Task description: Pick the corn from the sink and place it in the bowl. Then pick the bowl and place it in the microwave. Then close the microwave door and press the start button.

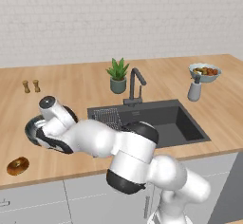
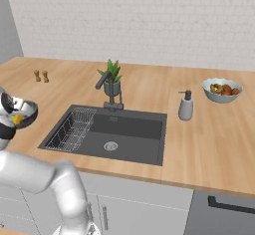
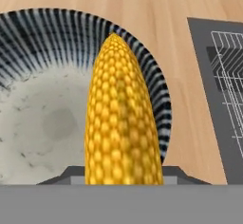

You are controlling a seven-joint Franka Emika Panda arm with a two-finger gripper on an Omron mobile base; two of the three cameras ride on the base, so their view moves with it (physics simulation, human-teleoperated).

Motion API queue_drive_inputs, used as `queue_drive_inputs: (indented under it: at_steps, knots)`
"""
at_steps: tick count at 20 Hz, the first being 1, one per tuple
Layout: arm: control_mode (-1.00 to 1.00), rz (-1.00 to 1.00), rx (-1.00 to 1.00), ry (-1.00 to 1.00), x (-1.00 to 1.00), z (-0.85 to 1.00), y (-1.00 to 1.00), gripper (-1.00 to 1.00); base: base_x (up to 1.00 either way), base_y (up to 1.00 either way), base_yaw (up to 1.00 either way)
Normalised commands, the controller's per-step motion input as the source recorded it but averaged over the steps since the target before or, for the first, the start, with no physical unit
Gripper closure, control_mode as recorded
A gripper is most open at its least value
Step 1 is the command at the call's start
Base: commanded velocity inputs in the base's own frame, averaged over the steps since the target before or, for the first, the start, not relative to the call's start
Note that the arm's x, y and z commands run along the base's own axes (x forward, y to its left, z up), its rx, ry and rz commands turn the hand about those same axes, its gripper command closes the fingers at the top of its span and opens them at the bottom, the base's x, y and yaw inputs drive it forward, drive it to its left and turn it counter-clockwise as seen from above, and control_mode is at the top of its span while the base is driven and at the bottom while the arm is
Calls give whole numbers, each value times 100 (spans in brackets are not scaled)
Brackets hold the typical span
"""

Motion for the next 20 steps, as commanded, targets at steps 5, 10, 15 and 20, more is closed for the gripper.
queue_drive_inputs:
  at_steps: [5,10,15,20]
  knots:
    - [-100,-1,0,18,51,0,31,100,0,0,0]
    - [-100,-1,0,4,12,-11,31,100,0,0,0]
    - [-100,0,-3,0,0,-24,35,-100,0,0,0]
    - [-100,0,-2,-15,-5,-66,-2,-100,0,0,0]
